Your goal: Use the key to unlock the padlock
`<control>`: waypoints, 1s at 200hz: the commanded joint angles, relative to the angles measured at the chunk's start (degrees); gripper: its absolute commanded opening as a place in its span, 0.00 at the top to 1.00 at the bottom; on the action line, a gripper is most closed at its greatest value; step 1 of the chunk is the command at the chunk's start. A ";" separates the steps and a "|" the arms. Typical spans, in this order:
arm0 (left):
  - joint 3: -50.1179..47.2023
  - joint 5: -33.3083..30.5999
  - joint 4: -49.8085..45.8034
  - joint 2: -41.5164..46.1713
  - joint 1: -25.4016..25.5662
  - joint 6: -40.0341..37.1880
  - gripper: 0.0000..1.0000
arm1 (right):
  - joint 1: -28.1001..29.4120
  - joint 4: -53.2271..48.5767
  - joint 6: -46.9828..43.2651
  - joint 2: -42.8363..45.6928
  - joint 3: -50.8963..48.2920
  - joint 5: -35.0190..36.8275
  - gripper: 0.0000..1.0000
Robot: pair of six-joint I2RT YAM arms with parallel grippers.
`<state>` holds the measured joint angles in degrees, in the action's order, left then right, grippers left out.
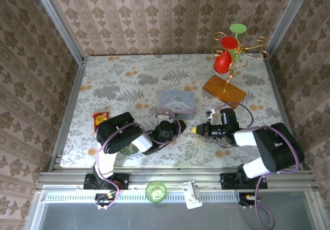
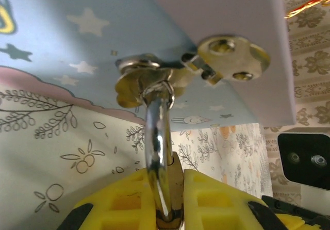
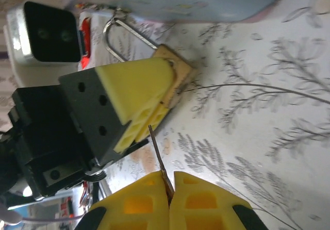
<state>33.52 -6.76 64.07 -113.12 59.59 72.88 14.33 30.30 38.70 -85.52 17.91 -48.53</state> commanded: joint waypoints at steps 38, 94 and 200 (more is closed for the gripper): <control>-2.08 4.85 9.61 0.71 -0.60 -1.17 1.00 | 2.91 8.94 4.24 -8.44 1.51 -7.10 1.00; -2.57 6.24 9.89 2.36 -1.31 -0.80 1.00 | 3.45 17.75 7.43 -16.55 1.81 -8.32 1.00; -4.07 9.16 10.29 5.31 -3.32 -0.54 1.00 | 0.90 21.78 9.58 -18.61 1.16 -9.54 1.00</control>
<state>30.39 0.14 69.73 -112.40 57.25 73.25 15.86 51.57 48.21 -104.12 19.22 -58.70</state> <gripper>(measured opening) 0.125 0.037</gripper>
